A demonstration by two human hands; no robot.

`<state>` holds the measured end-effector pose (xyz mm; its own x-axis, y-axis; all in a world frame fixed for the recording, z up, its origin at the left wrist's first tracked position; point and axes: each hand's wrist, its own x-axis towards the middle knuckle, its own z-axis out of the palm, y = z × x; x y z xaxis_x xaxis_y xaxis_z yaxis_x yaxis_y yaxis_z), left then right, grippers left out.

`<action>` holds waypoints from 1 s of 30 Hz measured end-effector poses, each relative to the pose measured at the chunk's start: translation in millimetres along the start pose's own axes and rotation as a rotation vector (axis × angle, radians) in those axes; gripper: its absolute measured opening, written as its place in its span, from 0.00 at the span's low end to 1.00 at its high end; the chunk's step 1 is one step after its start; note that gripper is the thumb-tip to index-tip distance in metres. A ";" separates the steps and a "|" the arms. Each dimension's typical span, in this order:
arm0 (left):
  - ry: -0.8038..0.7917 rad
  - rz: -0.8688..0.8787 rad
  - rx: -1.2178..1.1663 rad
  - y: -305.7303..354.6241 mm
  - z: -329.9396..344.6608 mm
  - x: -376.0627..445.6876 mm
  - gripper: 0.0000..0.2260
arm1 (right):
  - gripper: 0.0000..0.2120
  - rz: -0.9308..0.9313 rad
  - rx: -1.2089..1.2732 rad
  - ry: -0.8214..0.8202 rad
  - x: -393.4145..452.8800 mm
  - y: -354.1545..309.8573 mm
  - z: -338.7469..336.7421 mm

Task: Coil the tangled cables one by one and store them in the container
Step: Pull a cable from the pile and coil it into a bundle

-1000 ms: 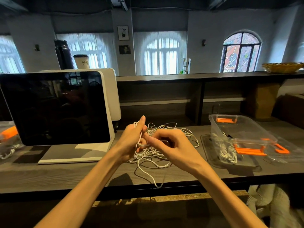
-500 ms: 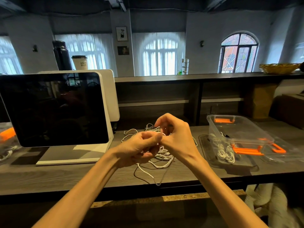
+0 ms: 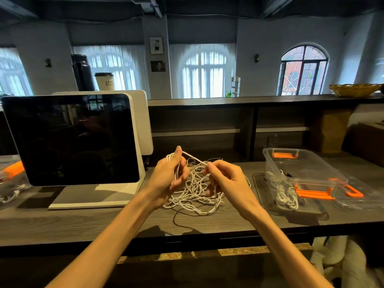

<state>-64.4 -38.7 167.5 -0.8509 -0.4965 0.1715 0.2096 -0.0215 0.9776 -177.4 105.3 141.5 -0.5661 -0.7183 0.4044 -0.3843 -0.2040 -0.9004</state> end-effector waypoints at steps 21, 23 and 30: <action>0.196 0.054 -0.070 3.8 2.1 12.4 0.20 | 0.13 -0.290 -0.532 -0.001 -9.5 -0.2 17.4; 0.195 0.034 0.116 1.1 1.6 13.5 0.22 | 0.11 -0.384 -0.590 -0.021 -7.3 -6.9 15.4; -0.153 -0.204 0.214 2.3 7.9 -0.2 0.37 | 0.03 -0.390 -0.532 -0.091 5.2 -22.9 12.3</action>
<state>-67.5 -31.8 170.7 -0.9310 -0.3639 -0.0300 -0.0647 0.0838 0.9944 -162.5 98.0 162.2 -0.2582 -0.7162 0.6483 -0.8692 -0.1206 -0.4795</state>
